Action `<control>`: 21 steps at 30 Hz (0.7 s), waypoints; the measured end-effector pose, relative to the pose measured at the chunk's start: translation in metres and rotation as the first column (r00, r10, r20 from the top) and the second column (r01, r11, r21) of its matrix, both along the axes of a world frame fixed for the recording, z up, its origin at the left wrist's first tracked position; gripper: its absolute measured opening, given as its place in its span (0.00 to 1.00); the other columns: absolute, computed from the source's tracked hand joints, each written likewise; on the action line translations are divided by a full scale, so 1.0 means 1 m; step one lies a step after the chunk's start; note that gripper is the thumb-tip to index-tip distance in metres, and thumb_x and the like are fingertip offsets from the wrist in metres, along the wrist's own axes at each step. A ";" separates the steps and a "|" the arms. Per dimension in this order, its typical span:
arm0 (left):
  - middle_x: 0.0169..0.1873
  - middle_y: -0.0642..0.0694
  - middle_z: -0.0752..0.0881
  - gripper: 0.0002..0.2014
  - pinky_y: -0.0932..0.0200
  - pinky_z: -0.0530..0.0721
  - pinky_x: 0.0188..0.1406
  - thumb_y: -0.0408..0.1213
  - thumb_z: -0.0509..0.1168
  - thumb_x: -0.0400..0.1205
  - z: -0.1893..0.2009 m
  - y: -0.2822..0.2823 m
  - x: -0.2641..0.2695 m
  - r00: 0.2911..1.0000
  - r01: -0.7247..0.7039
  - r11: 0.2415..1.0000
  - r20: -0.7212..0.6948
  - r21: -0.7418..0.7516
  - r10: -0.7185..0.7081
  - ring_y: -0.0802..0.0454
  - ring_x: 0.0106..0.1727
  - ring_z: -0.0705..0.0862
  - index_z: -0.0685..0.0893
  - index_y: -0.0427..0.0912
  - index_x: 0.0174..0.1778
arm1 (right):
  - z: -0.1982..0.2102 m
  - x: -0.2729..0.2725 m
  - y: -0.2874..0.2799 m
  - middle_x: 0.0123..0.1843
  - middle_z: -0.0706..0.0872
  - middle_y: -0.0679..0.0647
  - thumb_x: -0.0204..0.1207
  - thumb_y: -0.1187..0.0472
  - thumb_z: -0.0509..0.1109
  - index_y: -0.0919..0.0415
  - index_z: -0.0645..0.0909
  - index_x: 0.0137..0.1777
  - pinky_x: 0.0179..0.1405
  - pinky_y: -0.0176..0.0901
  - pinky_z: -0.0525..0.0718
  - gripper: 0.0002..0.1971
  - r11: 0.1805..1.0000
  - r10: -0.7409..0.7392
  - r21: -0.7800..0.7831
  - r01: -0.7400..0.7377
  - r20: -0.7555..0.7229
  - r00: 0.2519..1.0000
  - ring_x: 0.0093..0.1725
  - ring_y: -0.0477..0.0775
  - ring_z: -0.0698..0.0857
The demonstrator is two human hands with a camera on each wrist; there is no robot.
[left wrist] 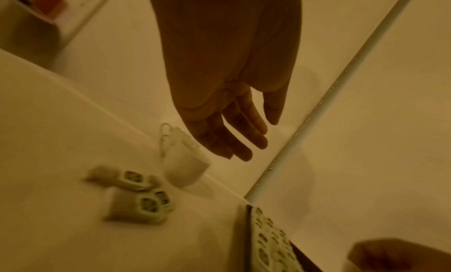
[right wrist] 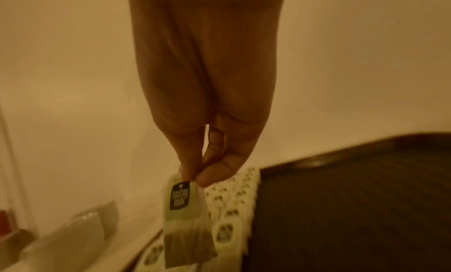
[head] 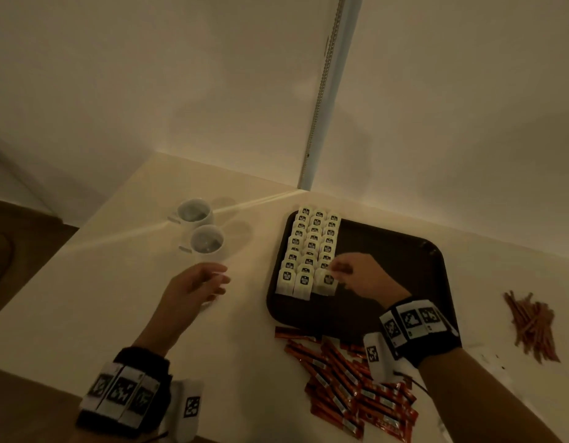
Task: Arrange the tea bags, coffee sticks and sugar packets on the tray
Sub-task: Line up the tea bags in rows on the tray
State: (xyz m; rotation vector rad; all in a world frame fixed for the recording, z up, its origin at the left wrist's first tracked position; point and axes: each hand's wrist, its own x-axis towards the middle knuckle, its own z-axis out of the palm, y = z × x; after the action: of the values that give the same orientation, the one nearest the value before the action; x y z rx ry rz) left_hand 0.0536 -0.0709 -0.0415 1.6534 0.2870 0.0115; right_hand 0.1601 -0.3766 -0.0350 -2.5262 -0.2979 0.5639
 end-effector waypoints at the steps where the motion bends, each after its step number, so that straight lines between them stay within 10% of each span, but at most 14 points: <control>1: 0.39 0.46 0.91 0.07 0.58 0.83 0.44 0.27 0.64 0.82 -0.006 0.007 -0.008 0.999 -0.029 1.000 -0.025 -0.010 0.028 0.52 0.40 0.87 0.86 0.37 0.52 | -0.013 -0.002 -0.003 0.56 0.84 0.54 0.80 0.63 0.66 0.60 0.81 0.59 0.38 0.26 0.77 0.09 1.000 -0.005 -0.020 0.005 -0.039 0.999 0.41 0.38 0.78; 9: 0.40 0.42 0.90 0.08 0.52 0.80 0.46 0.26 0.60 0.84 -0.034 0.047 -0.057 0.980 -0.138 0.989 -0.133 0.058 0.145 0.41 0.42 0.86 0.84 0.34 0.53 | -0.064 0.000 -0.003 0.50 0.83 0.55 0.79 0.64 0.67 0.61 0.81 0.54 0.52 0.41 0.83 0.06 0.997 -0.078 -0.020 0.077 -0.109 0.991 0.47 0.49 0.81; 16: 0.47 0.35 0.88 0.10 0.63 0.84 0.42 0.27 0.58 0.85 -0.035 0.061 -0.077 0.970 -0.165 0.984 -0.168 0.067 0.174 0.38 0.47 0.85 0.83 0.32 0.57 | -0.075 0.011 0.007 0.51 0.84 0.59 0.78 0.69 0.67 0.67 0.81 0.51 0.45 0.38 0.78 0.04 0.970 -0.233 0.063 0.236 -0.041 0.972 0.47 0.51 0.81; 21: 0.43 0.46 0.90 0.08 0.60 0.83 0.42 0.27 0.63 0.83 -0.038 0.060 -0.071 0.967 -0.164 0.979 -0.176 0.125 0.185 0.41 0.48 0.86 0.85 0.41 0.51 | -0.076 0.014 0.012 0.53 0.85 0.59 0.77 0.64 0.69 0.62 0.79 0.50 0.49 0.43 0.82 0.04 0.955 -0.292 0.051 0.292 -0.011 0.956 0.49 0.52 0.82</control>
State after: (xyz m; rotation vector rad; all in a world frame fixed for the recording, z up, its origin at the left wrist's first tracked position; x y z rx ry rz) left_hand -0.0171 -0.0105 -0.0795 1.7357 0.5841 0.0048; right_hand 0.1742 -0.3646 -0.1110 -2.4566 0.0628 0.4360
